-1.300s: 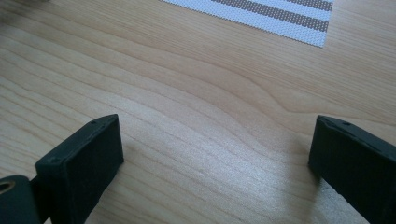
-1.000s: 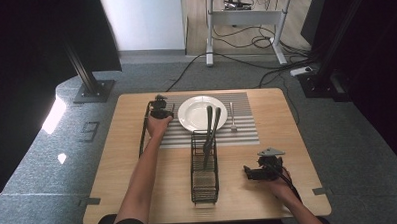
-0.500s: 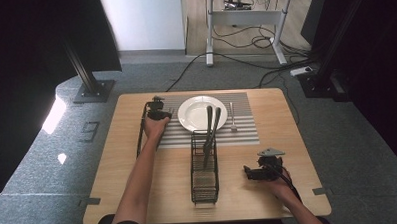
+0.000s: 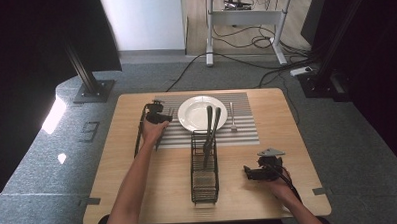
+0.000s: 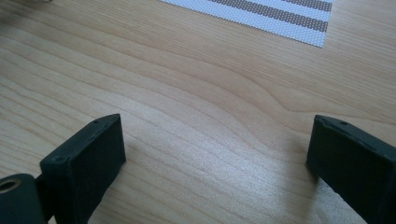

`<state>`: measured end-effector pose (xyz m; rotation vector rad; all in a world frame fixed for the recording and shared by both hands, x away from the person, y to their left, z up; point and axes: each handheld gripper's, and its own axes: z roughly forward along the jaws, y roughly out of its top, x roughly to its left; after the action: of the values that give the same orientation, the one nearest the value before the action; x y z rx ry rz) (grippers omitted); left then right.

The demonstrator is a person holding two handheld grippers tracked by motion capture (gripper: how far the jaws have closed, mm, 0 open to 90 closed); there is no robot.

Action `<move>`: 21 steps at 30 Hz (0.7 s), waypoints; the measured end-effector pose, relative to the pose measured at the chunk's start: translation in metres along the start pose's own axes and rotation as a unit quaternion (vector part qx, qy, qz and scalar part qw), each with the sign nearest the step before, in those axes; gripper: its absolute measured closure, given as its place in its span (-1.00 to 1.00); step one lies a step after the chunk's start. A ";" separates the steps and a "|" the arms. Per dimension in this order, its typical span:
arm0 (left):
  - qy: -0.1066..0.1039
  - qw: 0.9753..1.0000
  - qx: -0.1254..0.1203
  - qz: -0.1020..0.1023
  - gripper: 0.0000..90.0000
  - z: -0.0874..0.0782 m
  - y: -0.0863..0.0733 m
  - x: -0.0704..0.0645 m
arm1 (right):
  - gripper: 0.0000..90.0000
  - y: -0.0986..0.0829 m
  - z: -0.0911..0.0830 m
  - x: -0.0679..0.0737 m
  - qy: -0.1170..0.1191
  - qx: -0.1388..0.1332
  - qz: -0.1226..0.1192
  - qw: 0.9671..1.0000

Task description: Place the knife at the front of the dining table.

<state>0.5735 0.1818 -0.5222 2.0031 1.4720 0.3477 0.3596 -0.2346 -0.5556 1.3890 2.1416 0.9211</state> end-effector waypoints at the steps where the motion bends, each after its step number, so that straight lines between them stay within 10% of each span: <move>1: -0.002 1.000 0.004 0.001 0.38 -0.001 -0.003 -0.001 | -0.90 0.000 0.000 0.000 0.000 0.000 0.000 1.000; 14: 0.064 0.997 0.015 0.030 0.79 -0.002 -0.014 -0.010 | -0.90 0.000 0.001 0.001 0.001 -0.001 -0.002 1.000; 21: 0.065 0.998 0.008 0.005 0.78 0.010 0.001 -0.007 | -0.90 0.000 0.000 0.001 0.001 -0.001 -0.001 1.000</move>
<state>0.5775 0.1716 -0.5284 2.0336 1.5487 0.4796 0.3597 -0.2336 -0.5557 1.3847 2.1423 0.9243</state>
